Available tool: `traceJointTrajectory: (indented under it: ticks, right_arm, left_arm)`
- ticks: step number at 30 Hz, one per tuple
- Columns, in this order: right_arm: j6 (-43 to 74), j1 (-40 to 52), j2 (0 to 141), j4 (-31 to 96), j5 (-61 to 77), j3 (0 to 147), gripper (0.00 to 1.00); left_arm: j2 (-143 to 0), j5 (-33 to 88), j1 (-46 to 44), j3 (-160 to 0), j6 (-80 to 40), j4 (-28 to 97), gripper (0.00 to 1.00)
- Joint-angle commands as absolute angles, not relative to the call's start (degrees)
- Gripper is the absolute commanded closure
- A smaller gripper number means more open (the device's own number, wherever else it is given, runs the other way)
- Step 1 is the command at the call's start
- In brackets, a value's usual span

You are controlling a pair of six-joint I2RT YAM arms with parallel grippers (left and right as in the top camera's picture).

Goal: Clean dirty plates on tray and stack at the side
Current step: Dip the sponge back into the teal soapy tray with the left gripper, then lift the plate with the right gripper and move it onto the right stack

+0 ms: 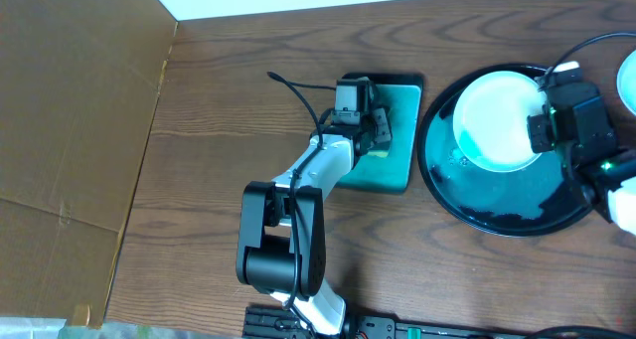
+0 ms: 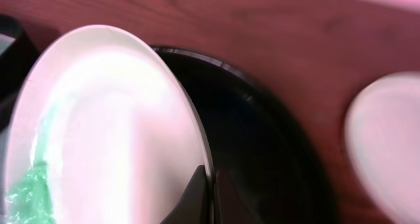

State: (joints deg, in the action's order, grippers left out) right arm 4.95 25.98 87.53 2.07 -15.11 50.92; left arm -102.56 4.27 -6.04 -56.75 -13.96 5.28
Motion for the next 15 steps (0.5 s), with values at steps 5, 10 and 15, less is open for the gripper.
traceJointTrajectory:
  ticks: [5, 10, 15]
  right_arm:
    - [-19.5, 34.8, 85.4, -0.9, -45.0, 51.0, 0.99]
    - [-38.5, 39.5, 85.4, -11.8, -55.6, 51.0, 0.99]
    - [-58.0, 42.5, 85.4, -23.0, -60.5, 51.0, 0.99]
  left_arm:
    - [-100.2, 3.7, -5.3, -56.9, -14.3, 4.9, 0.52]
    - [-94.8, 3.7, -3.0, -56.9, -14.3, 5.0, 0.31]
    - [-91.4, 3.7, 0.9, -56.9, -14.3, 5.0, 0.27]
